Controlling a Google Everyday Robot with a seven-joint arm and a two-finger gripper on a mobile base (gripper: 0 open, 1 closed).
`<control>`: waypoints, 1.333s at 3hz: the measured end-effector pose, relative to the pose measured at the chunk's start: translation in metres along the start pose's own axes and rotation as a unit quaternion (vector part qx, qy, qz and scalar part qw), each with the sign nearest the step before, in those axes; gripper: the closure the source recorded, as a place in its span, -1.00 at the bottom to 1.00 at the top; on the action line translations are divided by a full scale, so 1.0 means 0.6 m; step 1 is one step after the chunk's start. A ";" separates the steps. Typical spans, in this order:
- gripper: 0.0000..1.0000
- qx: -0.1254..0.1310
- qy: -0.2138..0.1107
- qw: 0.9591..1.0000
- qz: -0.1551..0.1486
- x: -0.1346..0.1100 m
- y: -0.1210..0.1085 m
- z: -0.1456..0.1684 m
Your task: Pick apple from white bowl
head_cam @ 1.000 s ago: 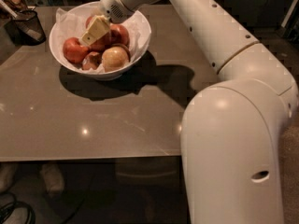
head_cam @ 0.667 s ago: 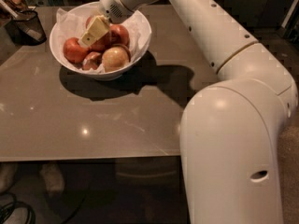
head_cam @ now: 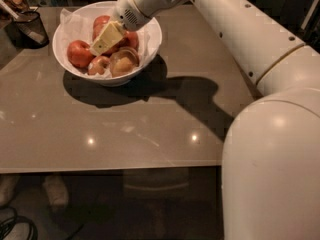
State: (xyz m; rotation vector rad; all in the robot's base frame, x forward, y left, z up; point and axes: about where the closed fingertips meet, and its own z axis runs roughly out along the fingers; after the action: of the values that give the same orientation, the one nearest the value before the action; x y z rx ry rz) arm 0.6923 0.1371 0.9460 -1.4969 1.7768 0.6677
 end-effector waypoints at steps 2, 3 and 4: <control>-0.58 0.017 0.016 0.999 0.034 0.036 0.030 -0.018; -0.56 0.018 0.015 0.999 0.032 0.036 0.030 -0.020; -0.56 0.034 0.011 0.999 0.017 0.027 0.014 -0.034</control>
Offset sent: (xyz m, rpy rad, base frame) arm -0.0281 -0.0306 -0.0121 -0.0258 0.0447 -0.1068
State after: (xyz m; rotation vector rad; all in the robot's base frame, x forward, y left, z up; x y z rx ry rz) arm 0.6789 0.1133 0.9454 -1.4368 1.8279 0.6043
